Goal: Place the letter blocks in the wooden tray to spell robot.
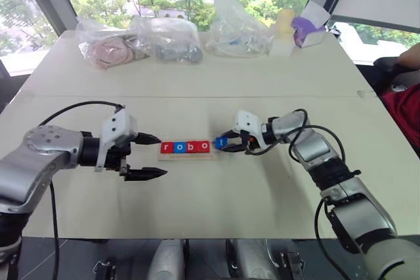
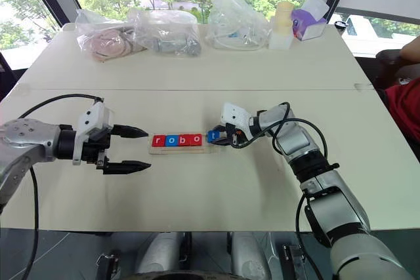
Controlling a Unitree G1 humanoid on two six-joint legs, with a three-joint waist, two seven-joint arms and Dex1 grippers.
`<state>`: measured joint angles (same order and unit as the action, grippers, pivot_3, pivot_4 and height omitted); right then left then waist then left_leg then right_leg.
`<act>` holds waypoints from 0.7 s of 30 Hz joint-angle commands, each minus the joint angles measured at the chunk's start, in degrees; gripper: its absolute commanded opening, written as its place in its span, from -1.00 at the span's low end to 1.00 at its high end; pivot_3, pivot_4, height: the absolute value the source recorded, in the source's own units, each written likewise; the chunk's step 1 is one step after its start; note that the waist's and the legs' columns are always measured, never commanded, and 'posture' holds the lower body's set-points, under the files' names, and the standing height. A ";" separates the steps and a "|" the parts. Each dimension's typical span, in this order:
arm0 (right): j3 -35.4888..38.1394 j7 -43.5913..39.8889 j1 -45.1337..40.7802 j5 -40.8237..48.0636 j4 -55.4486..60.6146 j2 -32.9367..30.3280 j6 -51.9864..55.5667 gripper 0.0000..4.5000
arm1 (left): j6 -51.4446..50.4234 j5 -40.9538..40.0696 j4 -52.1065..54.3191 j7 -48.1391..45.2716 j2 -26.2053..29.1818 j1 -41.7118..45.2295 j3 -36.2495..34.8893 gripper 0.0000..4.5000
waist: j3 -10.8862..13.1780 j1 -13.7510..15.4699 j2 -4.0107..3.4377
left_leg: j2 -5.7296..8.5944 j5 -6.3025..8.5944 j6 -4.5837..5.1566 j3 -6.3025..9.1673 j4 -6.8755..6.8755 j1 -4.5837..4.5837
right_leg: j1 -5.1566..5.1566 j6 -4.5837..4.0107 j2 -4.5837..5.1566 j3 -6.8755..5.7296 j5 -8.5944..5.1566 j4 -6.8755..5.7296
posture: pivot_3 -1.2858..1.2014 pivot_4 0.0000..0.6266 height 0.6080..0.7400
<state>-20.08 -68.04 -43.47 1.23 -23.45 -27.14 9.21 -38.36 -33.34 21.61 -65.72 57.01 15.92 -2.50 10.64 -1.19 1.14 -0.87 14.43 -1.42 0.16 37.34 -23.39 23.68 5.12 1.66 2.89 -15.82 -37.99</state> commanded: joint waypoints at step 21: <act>0.15 -2.37 -1.18 -0.22 -0.81 4.01 0.15 -0.48 | -0.50 -0.49 1.95 2.72 -1.09 0.06 -0.61 1.00 | 0.00 -0.06 0.00 | -0.02 0.00 0.00 0.01 0.00 0.02 | -0.01 0.00 -0.03 0.00 0.00 -0.02 | 0.03 -0.52 0.92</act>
<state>-20.32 -70.41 -43.87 0.75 -24.90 -23.42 9.75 -38.73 -33.43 22.31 -63.34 55.95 15.92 -2.44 10.64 -1.25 1.14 -0.89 14.43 -1.42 0.16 37.34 -23.37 23.67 5.11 1.63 2.89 -15.82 -38.02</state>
